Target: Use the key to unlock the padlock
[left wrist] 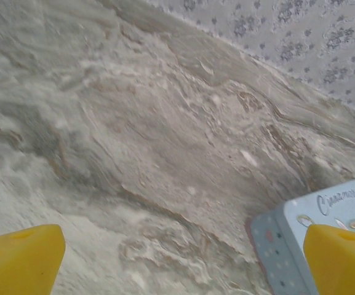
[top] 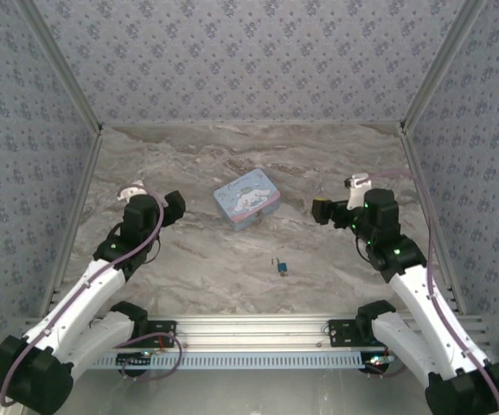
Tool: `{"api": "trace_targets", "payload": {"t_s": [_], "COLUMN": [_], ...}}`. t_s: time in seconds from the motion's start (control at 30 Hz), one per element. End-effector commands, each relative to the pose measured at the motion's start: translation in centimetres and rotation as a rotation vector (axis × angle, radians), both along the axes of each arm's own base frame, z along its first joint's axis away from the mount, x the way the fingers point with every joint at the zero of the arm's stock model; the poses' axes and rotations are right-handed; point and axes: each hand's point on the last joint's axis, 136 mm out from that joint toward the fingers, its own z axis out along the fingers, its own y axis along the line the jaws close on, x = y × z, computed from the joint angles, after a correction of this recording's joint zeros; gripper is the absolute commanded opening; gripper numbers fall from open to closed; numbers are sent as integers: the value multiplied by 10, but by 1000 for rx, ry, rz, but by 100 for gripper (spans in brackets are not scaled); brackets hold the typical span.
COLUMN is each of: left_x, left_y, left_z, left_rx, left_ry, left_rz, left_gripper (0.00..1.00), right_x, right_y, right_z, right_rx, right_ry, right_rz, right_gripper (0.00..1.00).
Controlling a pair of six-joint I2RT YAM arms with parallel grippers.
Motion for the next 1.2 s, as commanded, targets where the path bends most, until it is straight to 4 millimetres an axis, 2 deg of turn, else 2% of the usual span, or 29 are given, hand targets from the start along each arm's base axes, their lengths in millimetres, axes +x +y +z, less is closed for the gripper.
{"api": "trace_targets", "payload": {"t_s": [0.0,0.2,0.4,0.5,0.67,0.87,1.17], "left_x": [6,17,20,20,18,19,25], "left_y": [10,7,22,29,42,49,46], "left_z": [27,44,19,3,-18,-37,-51], "left_rx": [145,339,451,474,479,473,509], "left_ry": [-85,-199,-106,-70,-29,-10,-16], "left_rz": [-15,-90,-68,-59,-33,-33,-96], "left_gripper": [99,100,99,99,99,99,99], "right_x": [4,11,13,14,19,39,68], "right_y": [-17,-50,-97,-107,-111,-107,-97], "right_z": [-2,-24,-73,-96,-115,-113,-118], "right_rx": [-12,-91,-136,-125,-142,-135,-179], "right_ry": [-57,-169,-125,-108,-116,-167,-196], "right_rz": [-35,-136,-346,-377,-374,-346,-279], "right_gripper": [100,100,100,100,100,100,100]}}
